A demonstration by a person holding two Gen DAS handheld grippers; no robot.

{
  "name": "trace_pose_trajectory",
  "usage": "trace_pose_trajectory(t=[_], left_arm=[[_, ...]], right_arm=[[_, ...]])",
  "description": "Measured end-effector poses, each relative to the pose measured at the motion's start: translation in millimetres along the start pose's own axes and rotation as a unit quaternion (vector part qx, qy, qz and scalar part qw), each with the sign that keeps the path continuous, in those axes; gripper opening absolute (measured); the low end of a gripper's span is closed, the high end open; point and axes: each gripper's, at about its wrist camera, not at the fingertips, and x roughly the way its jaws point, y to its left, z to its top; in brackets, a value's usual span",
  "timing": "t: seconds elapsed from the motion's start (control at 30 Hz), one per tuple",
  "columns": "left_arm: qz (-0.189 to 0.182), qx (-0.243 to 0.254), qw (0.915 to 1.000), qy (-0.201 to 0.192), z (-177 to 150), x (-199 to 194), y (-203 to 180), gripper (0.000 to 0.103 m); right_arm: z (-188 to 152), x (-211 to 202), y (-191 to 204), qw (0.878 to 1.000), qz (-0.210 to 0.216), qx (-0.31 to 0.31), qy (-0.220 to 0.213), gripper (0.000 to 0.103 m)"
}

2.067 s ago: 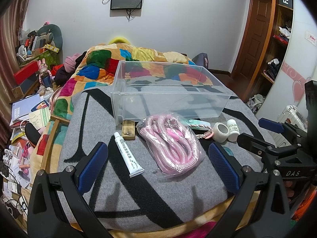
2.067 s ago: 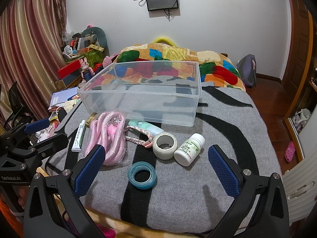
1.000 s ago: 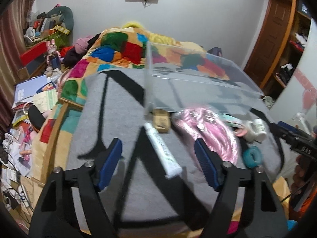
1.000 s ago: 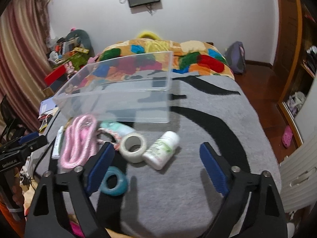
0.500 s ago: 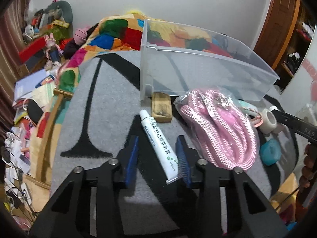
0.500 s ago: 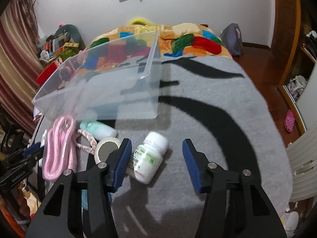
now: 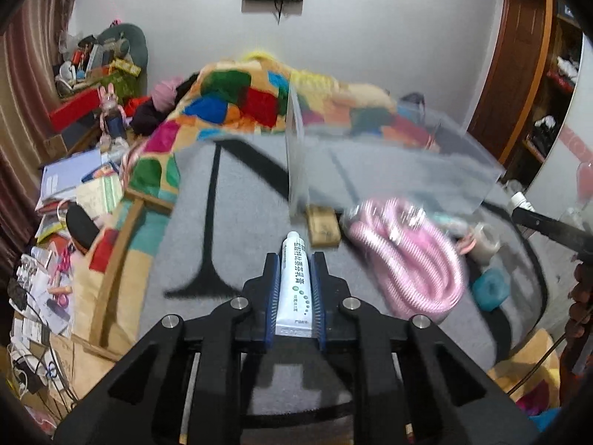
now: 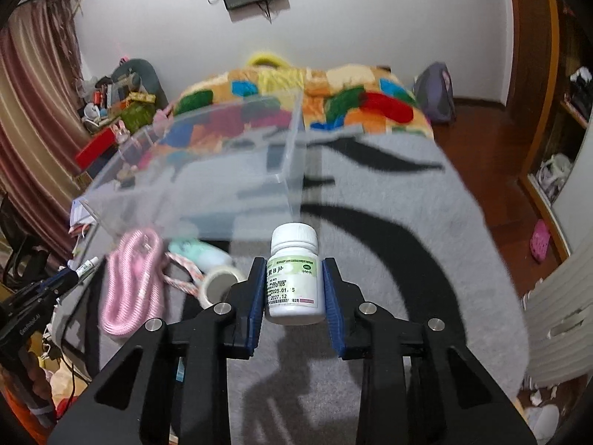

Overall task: Organize objects
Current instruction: 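Grasp the white ointment tube with the left tool while the right tool grasps the white pill bottle, then drop the tube into the clear box with the left tool while the right drops the bottle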

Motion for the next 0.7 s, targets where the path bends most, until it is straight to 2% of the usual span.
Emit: trace_pose_trajectory(t=[0.2, 0.37, 0.53, 0.7], left_arm=[[-0.019, 0.005, 0.9985, -0.052, 35, -23, -4, 0.016], [-0.031, 0.011, 0.9964, -0.078, 67, -24, -10, 0.016], [-0.053, 0.005, 0.9963, -0.067, 90, -5, -14, 0.016], [-0.065, 0.006, 0.9971, -0.037, 104, 26, -20, 0.016]], right_arm=[[28, -25, 17, 0.999, 0.017, -0.023, -0.044, 0.027], [51, -23, 33, 0.997, 0.028, -0.036, -0.058, 0.027], [70, -5, 41, 0.997, 0.034, -0.040, -0.049, 0.027], [81, 19, 49, 0.998, 0.031, -0.048, -0.027, 0.027]])
